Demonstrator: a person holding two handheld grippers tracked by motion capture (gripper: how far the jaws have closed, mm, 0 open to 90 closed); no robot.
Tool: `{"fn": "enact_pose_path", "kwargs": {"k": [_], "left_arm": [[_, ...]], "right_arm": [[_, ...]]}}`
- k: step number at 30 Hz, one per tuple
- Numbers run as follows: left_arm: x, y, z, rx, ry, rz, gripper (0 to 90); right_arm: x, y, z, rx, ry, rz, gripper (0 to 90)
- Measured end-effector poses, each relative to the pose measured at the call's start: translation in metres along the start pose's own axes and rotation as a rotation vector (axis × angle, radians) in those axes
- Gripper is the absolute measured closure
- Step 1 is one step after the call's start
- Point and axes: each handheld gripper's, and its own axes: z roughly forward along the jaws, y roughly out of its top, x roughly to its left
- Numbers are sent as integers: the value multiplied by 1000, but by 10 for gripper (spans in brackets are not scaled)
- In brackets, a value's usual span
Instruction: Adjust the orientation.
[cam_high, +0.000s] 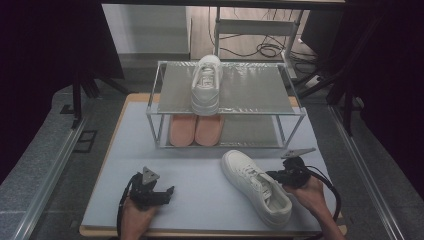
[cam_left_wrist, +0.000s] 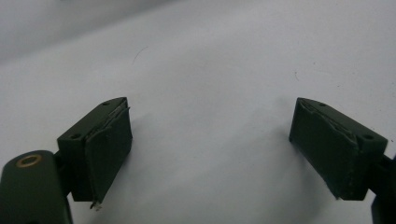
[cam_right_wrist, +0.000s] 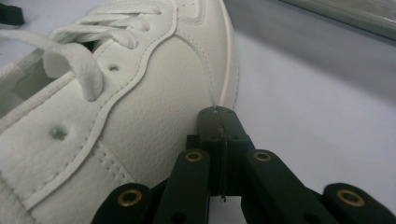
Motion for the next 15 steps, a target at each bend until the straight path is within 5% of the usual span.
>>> {"fn": "enact_pose_path", "kwargs": {"k": [7,12,15], "left_arm": [[0,0,0,1,0,1,132],[0,0,0,1,0,1,132],[0,0,0,1,1,1,132]], "right_arm": [[8,9,10,18,8,-45,900],[4,5,1,34,-62,-65,860],[2,4,-12,5,-63,-50,841]]}}
